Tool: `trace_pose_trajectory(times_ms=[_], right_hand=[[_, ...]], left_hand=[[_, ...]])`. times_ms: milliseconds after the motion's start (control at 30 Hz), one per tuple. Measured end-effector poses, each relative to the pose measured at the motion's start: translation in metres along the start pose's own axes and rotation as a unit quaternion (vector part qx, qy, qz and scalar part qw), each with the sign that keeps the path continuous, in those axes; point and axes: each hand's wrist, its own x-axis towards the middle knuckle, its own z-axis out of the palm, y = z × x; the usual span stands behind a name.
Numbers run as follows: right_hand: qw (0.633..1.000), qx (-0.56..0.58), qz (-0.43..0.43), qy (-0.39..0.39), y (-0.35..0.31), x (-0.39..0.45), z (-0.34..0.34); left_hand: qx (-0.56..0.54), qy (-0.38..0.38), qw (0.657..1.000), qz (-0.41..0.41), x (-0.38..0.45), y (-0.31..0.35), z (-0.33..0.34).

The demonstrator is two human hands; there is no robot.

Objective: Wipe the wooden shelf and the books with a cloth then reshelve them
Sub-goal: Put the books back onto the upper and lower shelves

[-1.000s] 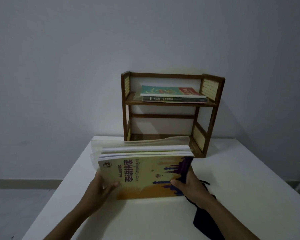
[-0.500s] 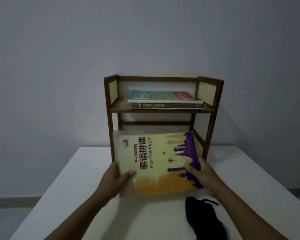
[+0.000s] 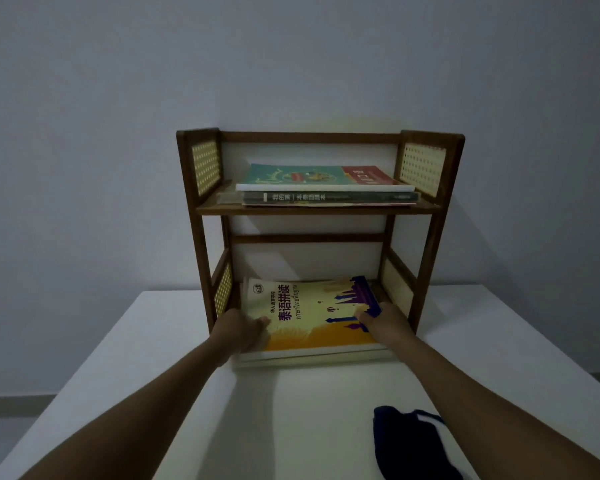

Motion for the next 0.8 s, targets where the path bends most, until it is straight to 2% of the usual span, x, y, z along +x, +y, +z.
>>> trace_pose_trajectory(times_ms=[100, 200, 267, 333, 400, 500, 600, 800], right_hand=[[0.999, -0.043, 0.005, -0.020, -0.003, -0.001, -0.005], [0.996, -0.046, -0.022, -0.073, 0.001, -0.015, -0.021], [0.991, 0.000, -0.055, -0.120, 0.009, -0.033, -0.032], [0.984, -0.039, -0.091, -0.145, 0.024, -0.048, -0.035], [0.980, -0.107, -0.124, -0.111, 0.038, -0.055, -0.027], [0.982, -0.094, -0.163, -0.023, 0.048, -0.056, -0.015], [0.986, -0.073, -0.148, -0.010, 0.041, -0.050, -0.015], [0.983, -0.118, -0.140, -0.001, 0.025, -0.030, -0.011]], left_hand=[[0.091, -0.002, 0.993, 0.078, -0.003, -0.008, -0.005], [0.124, 0.015, 0.978, 0.169, -0.018, -0.019, -0.012], [0.148, 0.012, 0.972, 0.184, -0.038, -0.023, -0.013], [0.202, -0.008, 0.961, 0.189, -0.054, -0.026, -0.009], [0.231, 0.003, 0.952, 0.200, -0.060, -0.031, -0.008], [0.252, 0.049, 0.941, 0.218, -0.061, -0.032, -0.010], [0.297, 0.077, 0.920, 0.242, -0.054, -0.022, -0.010], [0.305, 0.043, 0.932, 0.189, -0.033, -0.010, -0.005]])
